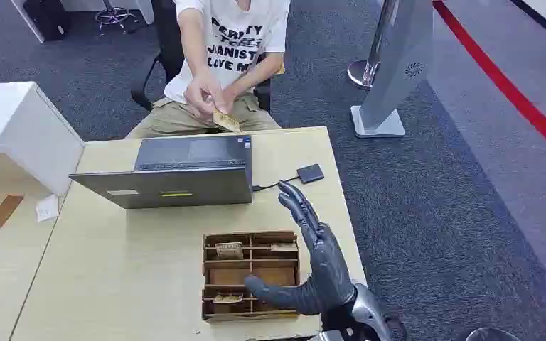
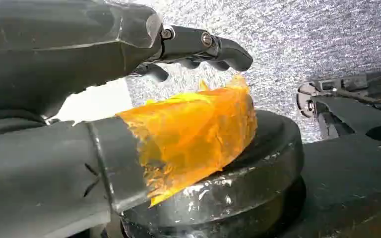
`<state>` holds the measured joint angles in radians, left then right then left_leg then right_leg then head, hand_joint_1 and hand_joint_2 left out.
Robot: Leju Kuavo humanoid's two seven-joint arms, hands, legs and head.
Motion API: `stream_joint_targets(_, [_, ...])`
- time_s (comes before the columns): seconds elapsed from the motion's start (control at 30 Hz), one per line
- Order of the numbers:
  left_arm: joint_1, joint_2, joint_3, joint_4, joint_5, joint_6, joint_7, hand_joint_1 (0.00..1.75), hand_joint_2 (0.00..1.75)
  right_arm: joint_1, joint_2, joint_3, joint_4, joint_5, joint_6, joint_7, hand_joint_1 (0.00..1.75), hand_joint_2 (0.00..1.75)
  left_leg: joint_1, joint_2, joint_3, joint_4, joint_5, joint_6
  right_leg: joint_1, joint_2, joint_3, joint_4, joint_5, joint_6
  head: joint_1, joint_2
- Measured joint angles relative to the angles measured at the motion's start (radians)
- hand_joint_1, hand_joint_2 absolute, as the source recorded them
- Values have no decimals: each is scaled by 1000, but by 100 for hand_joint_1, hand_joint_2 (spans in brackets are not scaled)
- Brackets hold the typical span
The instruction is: Pass the card to the sensor for recognition and then transmit it.
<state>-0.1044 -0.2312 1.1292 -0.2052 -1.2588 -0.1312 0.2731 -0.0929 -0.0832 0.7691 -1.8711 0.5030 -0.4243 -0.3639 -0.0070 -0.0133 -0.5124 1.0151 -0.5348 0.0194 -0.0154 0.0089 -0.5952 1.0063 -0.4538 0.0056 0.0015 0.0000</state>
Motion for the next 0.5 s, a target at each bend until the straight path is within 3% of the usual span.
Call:
stream_joint_targets(0.2, [0, -1, -16, 0, -26, -4, 2, 0, 0, -87, 0, 40, 23, 184, -78, 77, 0, 175, 0, 0, 0, 0, 0, 0, 0, 0, 0, 0, 0, 0, 0, 0])
stream_joint_targets(0.5, [-10, -3, -55, 0, -63, -21, 21, 0, 0, -251, 10, 74, 132, 375, -75, 205, 0, 175, 0, 0, 0, 0, 0, 0, 0, 0, 1, 0, 0, 0, 0, 0])
